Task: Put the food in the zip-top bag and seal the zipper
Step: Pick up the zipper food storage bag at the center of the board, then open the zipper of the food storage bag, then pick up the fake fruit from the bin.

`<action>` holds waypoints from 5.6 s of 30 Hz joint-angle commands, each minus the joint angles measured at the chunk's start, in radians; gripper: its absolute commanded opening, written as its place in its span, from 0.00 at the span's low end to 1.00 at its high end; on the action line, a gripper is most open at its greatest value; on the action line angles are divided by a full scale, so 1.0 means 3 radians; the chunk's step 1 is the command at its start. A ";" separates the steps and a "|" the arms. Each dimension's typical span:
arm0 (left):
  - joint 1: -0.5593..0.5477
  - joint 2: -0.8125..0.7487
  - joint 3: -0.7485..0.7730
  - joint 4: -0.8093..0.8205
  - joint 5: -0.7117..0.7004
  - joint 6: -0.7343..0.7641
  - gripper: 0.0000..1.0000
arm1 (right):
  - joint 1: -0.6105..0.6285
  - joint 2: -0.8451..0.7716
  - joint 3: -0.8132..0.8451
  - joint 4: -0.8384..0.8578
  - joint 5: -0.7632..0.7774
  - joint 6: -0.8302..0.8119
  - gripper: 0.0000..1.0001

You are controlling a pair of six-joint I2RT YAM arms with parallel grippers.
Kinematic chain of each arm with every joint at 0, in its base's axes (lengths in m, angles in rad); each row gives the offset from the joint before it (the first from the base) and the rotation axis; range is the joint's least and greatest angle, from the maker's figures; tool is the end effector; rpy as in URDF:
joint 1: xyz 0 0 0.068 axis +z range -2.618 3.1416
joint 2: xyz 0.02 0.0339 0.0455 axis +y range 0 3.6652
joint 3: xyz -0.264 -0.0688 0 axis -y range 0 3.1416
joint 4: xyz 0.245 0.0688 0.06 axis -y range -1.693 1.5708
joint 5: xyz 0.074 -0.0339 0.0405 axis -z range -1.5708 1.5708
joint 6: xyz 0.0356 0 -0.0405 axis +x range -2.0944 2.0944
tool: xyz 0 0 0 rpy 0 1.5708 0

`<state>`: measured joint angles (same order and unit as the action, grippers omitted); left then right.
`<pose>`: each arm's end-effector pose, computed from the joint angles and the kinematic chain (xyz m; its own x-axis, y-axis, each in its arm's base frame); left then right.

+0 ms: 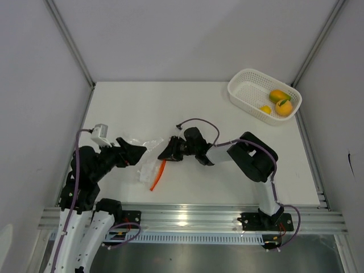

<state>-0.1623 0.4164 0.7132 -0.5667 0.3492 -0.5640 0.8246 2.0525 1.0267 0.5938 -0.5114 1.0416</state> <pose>0.0956 -0.0280 0.3207 -0.4775 -0.4308 -0.7658 0.2627 0.7617 -0.5923 0.2696 0.3173 0.1251 -0.9567 0.0741 -0.2816 -0.2302 0.3995 0.8874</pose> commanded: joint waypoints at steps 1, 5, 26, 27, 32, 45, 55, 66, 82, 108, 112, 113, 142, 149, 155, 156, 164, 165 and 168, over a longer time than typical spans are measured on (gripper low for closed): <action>-0.0062 0.0222 0.0083 -0.0146 0.0084 0.0218 0.85 | -0.0018 0.0031 0.0233 0.0235 0.0124 0.0082 0.16; -0.0464 0.0350 0.0011 -0.0039 -0.0141 0.0244 0.82 | -0.0044 -0.0188 0.0274 -0.0091 0.0252 -0.0005 0.00; -0.2465 0.1454 0.0092 0.0488 -0.2462 0.0167 0.79 | -0.0090 -0.1477 0.0387 -0.2178 0.0850 0.0061 0.00; -0.2496 0.1501 0.0138 0.0503 -0.2554 0.0177 0.79 | -0.0095 -0.1498 0.0387 -0.2209 0.0871 0.0046 0.00; -0.2695 0.1808 0.0235 0.0595 -0.2831 0.0167 0.75 | -0.0100 -0.1575 0.0387 -0.2383 0.0978 0.0010 0.00; -0.2967 0.2263 0.0425 0.0687 -0.3148 0.0285 0.69 | -0.0069 -0.1667 0.0489 -0.2756 0.1347 0.0046 0.00; -0.2977 0.2457 0.0440 0.0784 -0.3184 0.0336 0.59 | -0.0008 -0.1672 0.0545 -0.2751 0.1342 0.0066 0.00; -0.2941 0.2605 0.0578 0.0825 -0.3077 0.0402 0.10 | -0.0038 -0.1662 0.0571 -0.2915 0.1408 -0.0112 0.01; -0.2650 0.2590 0.0726 0.0677 -0.2499 0.0290 0.01 | -0.0100 -0.2647 0.0260 -0.3702 0.1740 -0.0859 0.99; -0.2609 0.2672 0.1105 0.0554 -0.1793 0.0157 0.01 | -0.0269 -0.2854 -0.0416 -0.2696 0.1643 -0.0839 0.76; -0.2609 0.2743 0.1176 0.0524 -0.1767 0.0218 0.01 | -0.0279 -0.2782 -0.0416 -0.2598 0.1556 -0.0752 0.74; -0.2609 0.2754 0.1197 0.0514 -0.1803 0.0238 0.00 | -0.0279 -0.2832 -0.0421 -0.2588 0.1571 -0.0742 0.74; -0.2558 0.2820 0.1309 0.0636 -0.1788 0.0213 0.01 | -0.0284 -0.2675 -0.0605 -0.2475 0.1618 -0.0608 0.45; -0.2537 0.2815 0.1442 0.0534 -0.2129 0.0218 0.01 | -0.0304 -0.2720 -0.0702 -0.2695 0.1868 -0.0701 0.11; -0.2349 0.2652 0.1509 0.0365 -0.2396 0.0229 0.01 | -0.0452 -0.2777 -0.0809 -0.2848 0.1894 -0.0879 0.00; -0.2318 0.2621 0.1499 0.0350 -0.2422 0.0234 0.01 | -0.0468 -0.2802 -0.0825 -0.2869 0.1919 -0.0905 0.00; -0.2159 0.2467 0.1305 0.0503 -0.2167 0.0275 0.01 | -0.0555 -0.2715 -0.0769 -0.2874 0.1746 -0.1186 0.00; -0.2159 0.2483 0.1274 0.0534 -0.2111 0.0259 0.01 | -0.0555 -0.2700 -0.0748 -0.2864 0.1745 -0.1207 0.00; -0.2159 0.2534 0.1213 0.0600 -0.1937 0.0193 0.01 | -0.0550 -0.2639 -0.0656 -0.2864 0.1572 -0.1242 0.07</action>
<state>-0.8204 1.1847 1.0939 -0.4316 -0.2802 -0.4953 0.6643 1.2434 0.7841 -0.2565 -0.0132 0.7212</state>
